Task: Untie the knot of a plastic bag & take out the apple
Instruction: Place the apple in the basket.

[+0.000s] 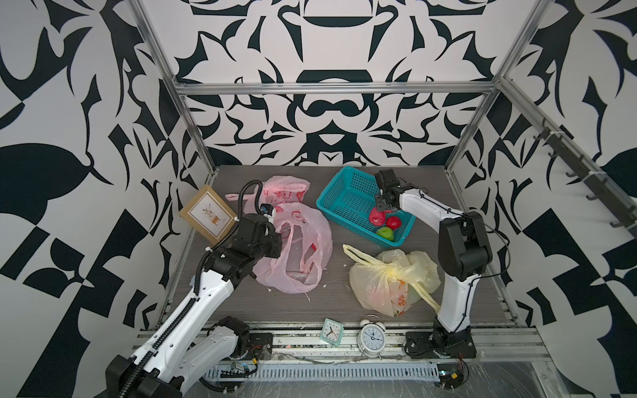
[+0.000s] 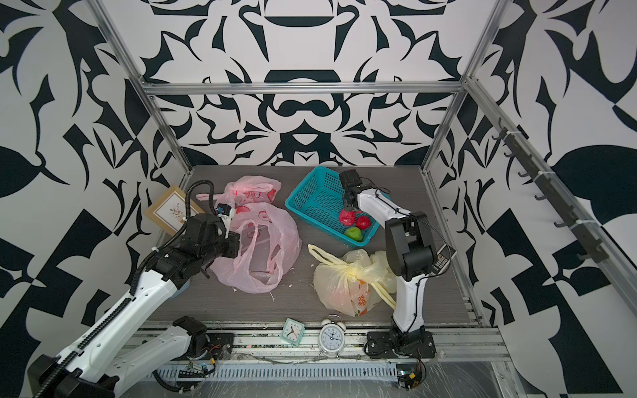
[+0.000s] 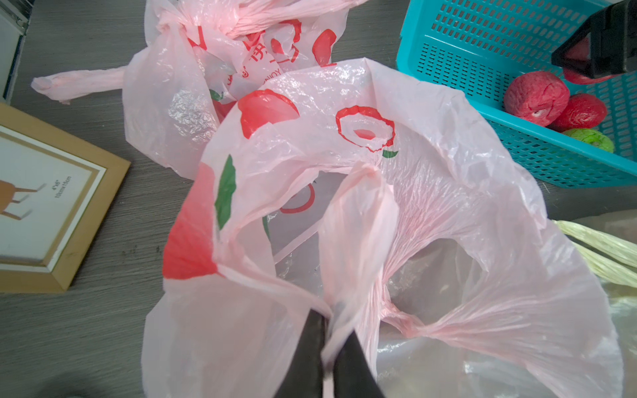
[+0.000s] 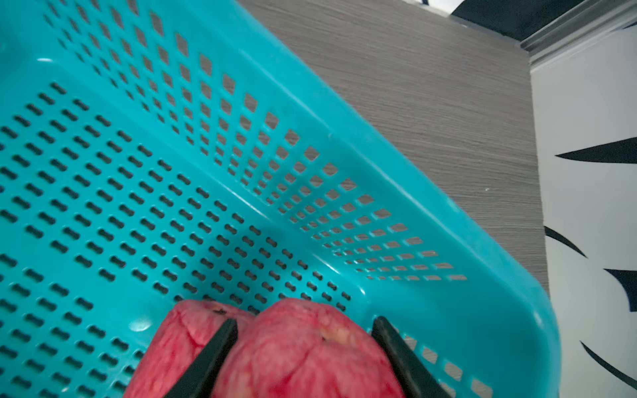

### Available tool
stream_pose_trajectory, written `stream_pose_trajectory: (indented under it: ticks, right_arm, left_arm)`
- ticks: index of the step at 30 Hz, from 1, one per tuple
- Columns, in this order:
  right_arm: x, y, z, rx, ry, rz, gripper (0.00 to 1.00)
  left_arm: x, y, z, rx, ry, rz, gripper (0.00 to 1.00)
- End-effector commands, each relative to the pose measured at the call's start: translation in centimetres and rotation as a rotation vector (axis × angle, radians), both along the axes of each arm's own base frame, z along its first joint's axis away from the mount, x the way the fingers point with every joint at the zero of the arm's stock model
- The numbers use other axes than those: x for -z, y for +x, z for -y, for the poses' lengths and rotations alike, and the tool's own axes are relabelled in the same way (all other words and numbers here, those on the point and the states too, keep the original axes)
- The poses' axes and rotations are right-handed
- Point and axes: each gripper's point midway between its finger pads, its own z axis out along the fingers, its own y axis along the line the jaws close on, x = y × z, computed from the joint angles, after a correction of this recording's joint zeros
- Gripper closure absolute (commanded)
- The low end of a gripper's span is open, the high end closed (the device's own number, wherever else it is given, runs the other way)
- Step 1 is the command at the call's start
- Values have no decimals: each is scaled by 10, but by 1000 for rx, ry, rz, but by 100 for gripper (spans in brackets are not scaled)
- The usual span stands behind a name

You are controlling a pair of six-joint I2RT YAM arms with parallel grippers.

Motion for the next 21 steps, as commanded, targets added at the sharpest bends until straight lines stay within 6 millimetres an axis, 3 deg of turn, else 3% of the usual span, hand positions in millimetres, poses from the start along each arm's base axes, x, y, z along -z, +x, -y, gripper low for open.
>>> stream_pose_trajectory:
  ticks: [1,14,18,21]
  right_arm:
    - [-15,2,15,60,-20,21,47]
    - [14,2,17,54,46,-95,37]
    - [5,2,17,53,60,-80,23]
    - [-14,3,13,35,86,-44,19]
  left_arm:
    - [-5,0,-4,-25,0,-5,87]
    - [-24,-2,-7,-32,6,-9,41]
    - [-33,-5,-12,-44,23,3,31]
    - [-44,-6,-14,-45,20,29,29]
